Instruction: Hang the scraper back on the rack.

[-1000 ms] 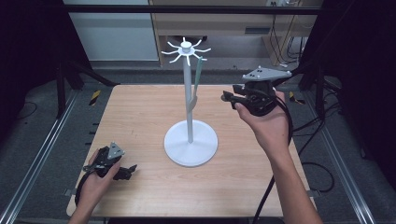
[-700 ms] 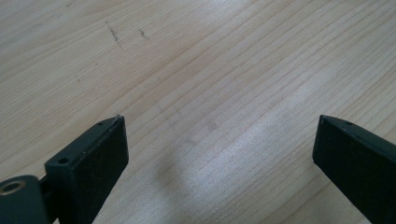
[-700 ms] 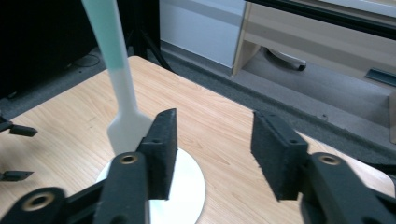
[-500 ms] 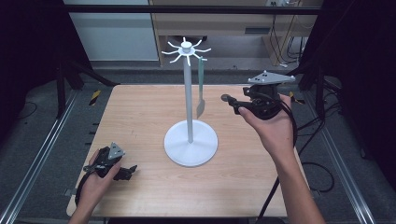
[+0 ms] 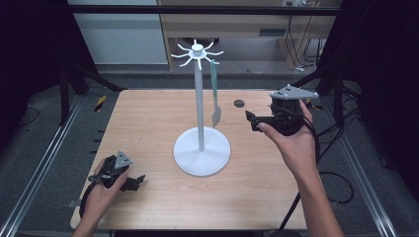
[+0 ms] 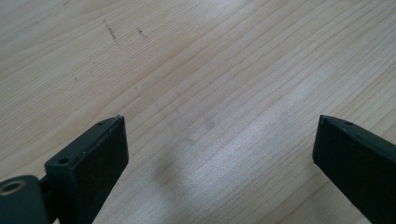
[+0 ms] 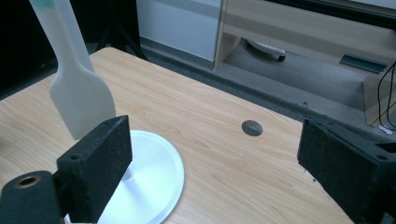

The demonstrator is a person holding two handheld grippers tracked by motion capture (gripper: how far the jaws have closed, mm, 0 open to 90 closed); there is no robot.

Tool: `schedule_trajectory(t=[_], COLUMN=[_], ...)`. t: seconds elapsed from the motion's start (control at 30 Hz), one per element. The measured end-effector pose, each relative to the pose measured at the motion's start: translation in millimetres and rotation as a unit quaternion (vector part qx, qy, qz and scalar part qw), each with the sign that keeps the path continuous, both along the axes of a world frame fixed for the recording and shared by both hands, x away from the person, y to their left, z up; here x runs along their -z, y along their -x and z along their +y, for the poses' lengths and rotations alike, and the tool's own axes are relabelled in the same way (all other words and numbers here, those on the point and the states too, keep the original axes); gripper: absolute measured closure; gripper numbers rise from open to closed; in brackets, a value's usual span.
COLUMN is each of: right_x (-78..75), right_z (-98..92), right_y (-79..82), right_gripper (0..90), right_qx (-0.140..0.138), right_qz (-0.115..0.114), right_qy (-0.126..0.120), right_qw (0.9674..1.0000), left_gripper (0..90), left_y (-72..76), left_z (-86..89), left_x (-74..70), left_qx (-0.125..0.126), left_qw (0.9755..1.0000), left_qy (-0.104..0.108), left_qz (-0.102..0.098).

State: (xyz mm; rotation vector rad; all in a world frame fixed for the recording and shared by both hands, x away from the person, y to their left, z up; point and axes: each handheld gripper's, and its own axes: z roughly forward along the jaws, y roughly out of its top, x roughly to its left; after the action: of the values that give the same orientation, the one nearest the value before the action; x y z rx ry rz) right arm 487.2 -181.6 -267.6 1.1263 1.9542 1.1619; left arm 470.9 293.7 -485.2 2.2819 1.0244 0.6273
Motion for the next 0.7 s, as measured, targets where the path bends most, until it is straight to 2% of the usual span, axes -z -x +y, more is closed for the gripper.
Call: schedule_trajectory(t=[0.1,0.3,0.47,0.7], right_x=[3.5,20.2,45.2,65.0], right_z=[-2.9,-9.0,-9.0,-8.2], right_y=[1.5,6.8,8.4,8.8], right_gripper=[9.0,7.1,7.0,7.0], right_qx=[0.001,0.005,0.001,-0.003], right_qz=[-0.003,0.001,0.018,0.031], right_qy=[0.0,0.001,0.009,0.01], right_qw=[1.0,1.0,0.9998,0.9995], left_gripper=[3.2,3.2,3.2,3.1], left_y=[0.0,0.1,0.4,0.6], left_z=[-0.2,-0.4,-1.2,-2.2], left_x=[0.2,0.5,0.8,0.9], left_qx=[0.0,0.0,0.002,0.003], left_qw=[1.0,1.0,1.0,0.9999], left_qy=[-0.001,-0.002,-0.004,-0.011], left_qz=[0.001,0.001,0.001,0.001])
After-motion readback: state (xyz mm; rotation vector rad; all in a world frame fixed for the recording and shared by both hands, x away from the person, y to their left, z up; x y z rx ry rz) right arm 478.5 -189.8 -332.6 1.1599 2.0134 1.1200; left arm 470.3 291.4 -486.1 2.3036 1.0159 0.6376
